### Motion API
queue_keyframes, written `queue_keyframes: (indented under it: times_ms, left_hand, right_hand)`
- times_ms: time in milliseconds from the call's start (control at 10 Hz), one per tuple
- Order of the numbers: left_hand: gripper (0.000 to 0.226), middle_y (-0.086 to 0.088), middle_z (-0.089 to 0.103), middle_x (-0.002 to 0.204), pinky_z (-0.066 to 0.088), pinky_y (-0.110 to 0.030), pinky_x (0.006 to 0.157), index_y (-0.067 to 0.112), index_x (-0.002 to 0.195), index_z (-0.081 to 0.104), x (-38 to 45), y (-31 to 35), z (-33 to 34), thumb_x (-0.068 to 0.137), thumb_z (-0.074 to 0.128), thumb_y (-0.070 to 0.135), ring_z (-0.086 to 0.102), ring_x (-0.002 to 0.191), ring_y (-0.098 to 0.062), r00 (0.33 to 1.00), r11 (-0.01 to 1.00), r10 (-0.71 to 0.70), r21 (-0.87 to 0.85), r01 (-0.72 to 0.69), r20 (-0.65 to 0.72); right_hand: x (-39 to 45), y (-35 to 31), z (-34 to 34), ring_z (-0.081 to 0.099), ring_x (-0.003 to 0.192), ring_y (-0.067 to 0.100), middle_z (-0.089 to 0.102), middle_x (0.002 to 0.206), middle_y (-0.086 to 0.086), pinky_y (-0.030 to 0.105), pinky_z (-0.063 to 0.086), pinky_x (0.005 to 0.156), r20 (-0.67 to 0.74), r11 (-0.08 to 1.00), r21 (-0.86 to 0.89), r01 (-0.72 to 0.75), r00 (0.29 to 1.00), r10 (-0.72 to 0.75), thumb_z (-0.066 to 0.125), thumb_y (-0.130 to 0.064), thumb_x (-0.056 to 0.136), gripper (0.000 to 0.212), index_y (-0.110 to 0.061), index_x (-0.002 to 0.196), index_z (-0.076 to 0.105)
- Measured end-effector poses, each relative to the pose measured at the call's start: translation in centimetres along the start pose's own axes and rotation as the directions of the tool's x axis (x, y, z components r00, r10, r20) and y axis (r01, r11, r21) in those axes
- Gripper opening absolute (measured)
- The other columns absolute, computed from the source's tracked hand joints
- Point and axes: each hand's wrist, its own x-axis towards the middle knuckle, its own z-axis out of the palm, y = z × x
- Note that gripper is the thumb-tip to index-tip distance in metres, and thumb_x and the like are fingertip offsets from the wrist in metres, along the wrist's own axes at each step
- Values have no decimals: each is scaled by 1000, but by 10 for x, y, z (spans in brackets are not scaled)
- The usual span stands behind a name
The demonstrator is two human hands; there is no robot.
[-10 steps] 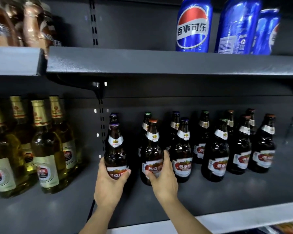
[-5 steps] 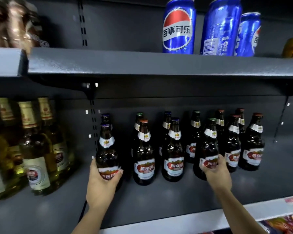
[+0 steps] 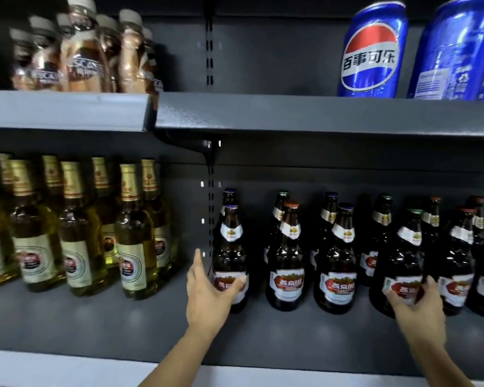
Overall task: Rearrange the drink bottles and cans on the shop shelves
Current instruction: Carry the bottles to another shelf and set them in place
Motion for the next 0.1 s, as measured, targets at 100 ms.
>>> queue_keyframes:
  times_ms: [100]
  left_hand:
    - [102,0,27,152,37,-41,102,29,150,15,2,-2,-19,69,64,65,27,140,-20,998,1000,5,-20,-6,-55]
  right_hand:
    - [-11,-20,0,40,127,43,45,139,21,60,36,99,-90,999,22,24,996,-22,69,-30,84,73,-12,143,30]
